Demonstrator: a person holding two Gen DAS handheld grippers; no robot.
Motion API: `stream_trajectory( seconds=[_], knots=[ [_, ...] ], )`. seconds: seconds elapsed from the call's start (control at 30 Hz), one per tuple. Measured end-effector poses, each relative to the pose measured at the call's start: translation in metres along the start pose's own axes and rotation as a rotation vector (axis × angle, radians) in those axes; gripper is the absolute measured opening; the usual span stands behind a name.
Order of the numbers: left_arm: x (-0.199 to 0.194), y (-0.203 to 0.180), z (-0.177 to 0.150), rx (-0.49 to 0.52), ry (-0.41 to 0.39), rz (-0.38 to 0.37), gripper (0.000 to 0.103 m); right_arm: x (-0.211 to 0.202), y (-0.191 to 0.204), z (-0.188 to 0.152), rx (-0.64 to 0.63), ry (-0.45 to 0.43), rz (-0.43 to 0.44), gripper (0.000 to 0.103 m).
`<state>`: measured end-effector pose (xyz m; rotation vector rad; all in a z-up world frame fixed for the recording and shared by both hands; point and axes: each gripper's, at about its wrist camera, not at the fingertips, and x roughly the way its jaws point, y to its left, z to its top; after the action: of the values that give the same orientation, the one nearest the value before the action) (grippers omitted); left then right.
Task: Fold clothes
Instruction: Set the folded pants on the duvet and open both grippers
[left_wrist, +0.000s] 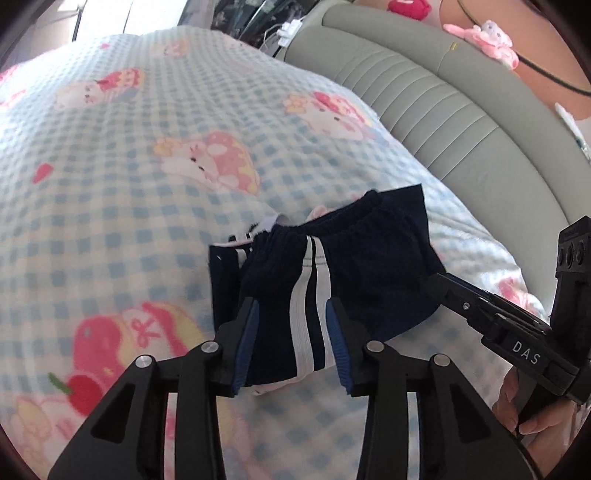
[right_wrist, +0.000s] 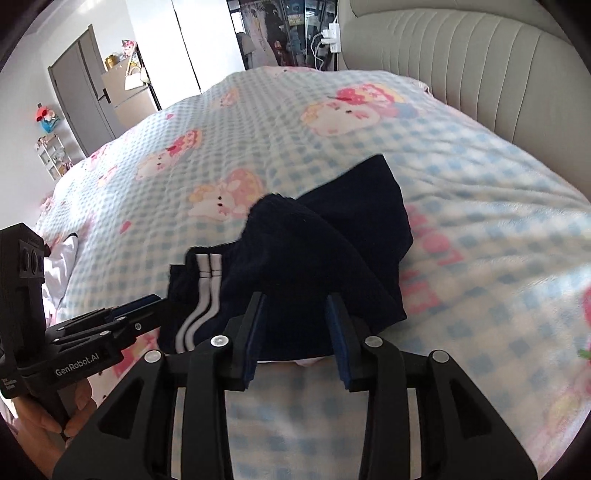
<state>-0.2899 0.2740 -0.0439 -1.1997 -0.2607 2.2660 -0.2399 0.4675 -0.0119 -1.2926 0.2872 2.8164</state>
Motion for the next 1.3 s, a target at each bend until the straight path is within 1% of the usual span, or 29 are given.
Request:
stream_trajectory(
  seconds=[0.03, 0.1, 0.17, 0.2, 0.3, 0.37, 0.43, 0.53, 0.6, 0.77, 0.83, 0.87, 0.93, 0.97, 1.03, 1.17, 1.3],
  knots=[
    [-0.013, 0.003, 0.002, 0.007, -0.022, 0.015, 0.045, -0.009, 0.007, 0.0, -0.011, -0.011, 0.008, 0.048],
    [-0.036, 0.014, 0.006, 0.005, -0.047, 0.049, 0.046, -0.024, 0.021, 0.0, -0.027, -0.03, 0.022, 0.05],
    [-0.06, 0.026, 0.01, 0.003, -0.072, 0.083, 0.046, -0.035, 0.038, -0.002, -0.034, -0.037, 0.04, 0.054],
    [-0.073, 0.035, 0.011, -0.001, -0.084, 0.112, 0.046, -0.038, 0.047, -0.003, -0.035, -0.037, 0.054, 0.056],
    [-0.112, 0.059, 0.008, -0.022, -0.114, 0.175, 0.046, -0.046, 0.08, -0.01, -0.057, -0.029, 0.078, 0.057],
    [-0.137, 0.075, 0.003, -0.035, -0.131, 0.214, 0.05, -0.051, 0.102, -0.016, -0.072, -0.023, 0.097, 0.058],
    [-0.159, 0.089, -0.003, -0.04, -0.145, 0.257, 0.053, -0.054, 0.124, -0.021, -0.087, -0.015, 0.123, 0.062],
    [-0.19, 0.109, -0.015, -0.057, -0.164, 0.316, 0.057, -0.058, 0.158, -0.031, -0.118, 0.001, 0.15, 0.063],
    [-0.21, 0.121, -0.024, -0.075, -0.179, 0.351, 0.058, -0.058, 0.178, -0.037, -0.132, 0.015, 0.155, 0.063],
    [-0.254, 0.141, -0.047, -0.094, -0.222, 0.44, 0.074, -0.066, 0.225, -0.058, -0.154, 0.042, 0.182, 0.063],
    [-0.27, 0.144, -0.056, -0.089, -0.233, 0.486, 0.079, -0.075, 0.241, -0.066, -0.172, 0.039, 0.193, 0.063],
    [-0.279, 0.145, -0.062, -0.085, -0.236, 0.506, 0.079, -0.081, 0.248, -0.072, -0.179, 0.037, 0.2, 0.063],
    [-0.296, 0.145, -0.075, -0.076, -0.237, 0.545, 0.08, -0.094, 0.26, -0.083, -0.19, 0.029, 0.217, 0.072],
    [-0.305, 0.143, -0.083, -0.074, -0.239, 0.56, 0.081, -0.103, 0.265, -0.09, -0.193, 0.024, 0.227, 0.073],
    [-0.323, 0.139, -0.101, -0.072, -0.241, 0.57, 0.083, -0.118, 0.273, -0.104, -0.202, 0.015, 0.244, 0.073],
    [-0.35, 0.127, -0.145, -0.084, -0.238, 0.561, 0.086, -0.146, 0.283, -0.138, -0.232, 0.009, 0.27, 0.073],
    [-0.358, 0.118, -0.189, -0.119, -0.206, 0.543, 0.088, -0.161, 0.284, -0.177, -0.267, 0.02, 0.279, 0.074]
  ],
)
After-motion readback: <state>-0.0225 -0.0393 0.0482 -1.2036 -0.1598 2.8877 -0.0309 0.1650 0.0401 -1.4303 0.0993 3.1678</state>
